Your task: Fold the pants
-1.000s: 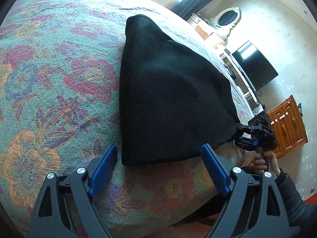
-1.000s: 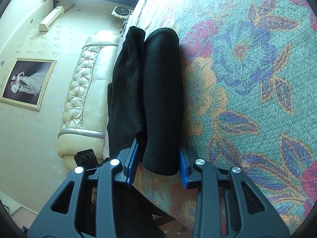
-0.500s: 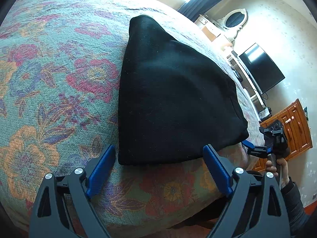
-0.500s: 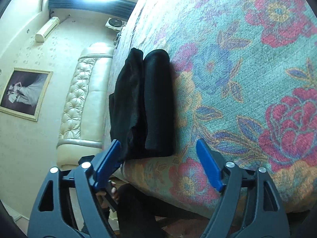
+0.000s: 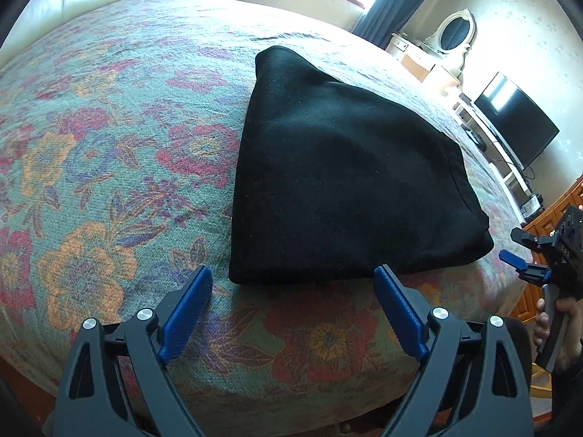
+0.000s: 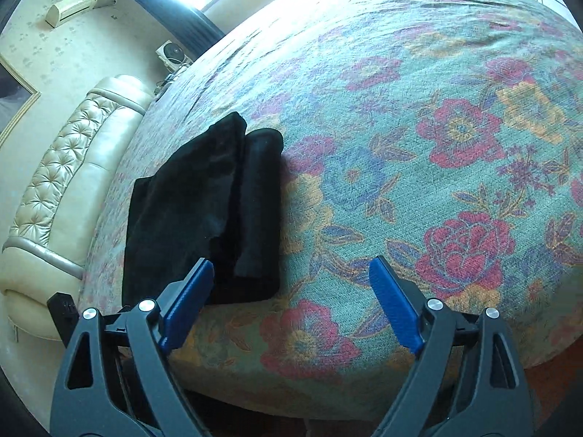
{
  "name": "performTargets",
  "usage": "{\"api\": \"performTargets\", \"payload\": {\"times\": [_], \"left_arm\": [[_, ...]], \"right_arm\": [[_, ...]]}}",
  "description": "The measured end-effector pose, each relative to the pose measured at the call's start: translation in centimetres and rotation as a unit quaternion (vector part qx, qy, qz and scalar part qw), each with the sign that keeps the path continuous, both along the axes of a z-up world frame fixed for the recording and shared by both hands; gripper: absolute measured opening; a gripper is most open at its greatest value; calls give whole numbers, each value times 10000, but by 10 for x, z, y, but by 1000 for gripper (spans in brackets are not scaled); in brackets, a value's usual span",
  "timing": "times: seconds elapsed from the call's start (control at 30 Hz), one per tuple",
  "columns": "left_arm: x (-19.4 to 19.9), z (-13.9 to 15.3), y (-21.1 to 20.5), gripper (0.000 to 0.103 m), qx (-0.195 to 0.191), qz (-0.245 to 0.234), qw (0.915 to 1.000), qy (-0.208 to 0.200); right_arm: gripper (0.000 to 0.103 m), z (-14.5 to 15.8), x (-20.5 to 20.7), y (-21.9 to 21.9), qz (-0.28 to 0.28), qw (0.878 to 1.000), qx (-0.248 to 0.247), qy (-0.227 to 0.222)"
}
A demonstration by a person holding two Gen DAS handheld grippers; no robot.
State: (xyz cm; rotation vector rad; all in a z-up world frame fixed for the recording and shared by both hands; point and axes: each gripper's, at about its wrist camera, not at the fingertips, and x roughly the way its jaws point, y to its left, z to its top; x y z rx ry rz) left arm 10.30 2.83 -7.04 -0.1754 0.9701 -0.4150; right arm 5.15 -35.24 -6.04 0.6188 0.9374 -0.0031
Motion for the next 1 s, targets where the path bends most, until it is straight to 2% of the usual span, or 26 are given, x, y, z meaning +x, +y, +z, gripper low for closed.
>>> {"api": "performTargets", "payload": {"times": [0.13, 0.3, 0.37, 0.43, 0.5, 0.6, 0.77, 1.0], "left_arm": [[-14, -1, -13, 89, 664, 116, 9975, -218], [-31, 14, -23, 89, 831, 172, 9944, -636], [-35, 24, -22, 89, 831, 239, 9930, -800], [-39, 30, -22, 89, 854, 360, 9913, -932], [-38, 32, -24, 89, 936, 440, 9900, -963], [-37, 31, -25, 89, 891, 449, 9913, -858], [-35, 27, -25, 89, 787, 488, 9940, -584], [-35, 23, -23, 89, 1001, 673, 9904, -671]], "right_arm": [[87, -3, 5, 22, -306, 9990, -306, 89], [87, 9, -9, 64, -609, 9882, -1275, -586], [87, 5, -16, 87, -329, 9843, -1598, -679], [87, -2, -24, 109, 25, 9755, -2105, -647], [87, -9, -33, 126, 296, 9685, -2384, -648], [87, -17, -40, 141, 568, 9639, -2518, -649], [87, -18, -39, 153, 778, 9628, -2481, -729], [87, -26, -37, 163, 956, 9587, -2588, -696]]}}
